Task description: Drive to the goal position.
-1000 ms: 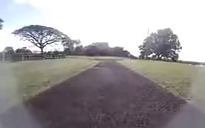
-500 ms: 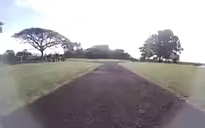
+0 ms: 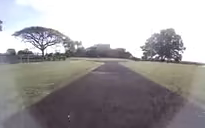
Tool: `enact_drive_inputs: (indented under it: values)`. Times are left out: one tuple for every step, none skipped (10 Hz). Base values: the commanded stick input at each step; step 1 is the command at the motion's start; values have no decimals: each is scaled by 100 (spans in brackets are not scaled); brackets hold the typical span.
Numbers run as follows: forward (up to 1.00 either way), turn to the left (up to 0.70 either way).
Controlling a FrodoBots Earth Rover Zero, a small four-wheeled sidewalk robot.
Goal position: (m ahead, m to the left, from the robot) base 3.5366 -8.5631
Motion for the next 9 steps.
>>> enact_drive_inputs:
  values:
    - [100,0]
    - [100,-6]
    - [100,-27]
    - [100,-27]
    - [100,-4]
    - [100,0]
    - [100,0]
    - [100,0]
    - [100,0]
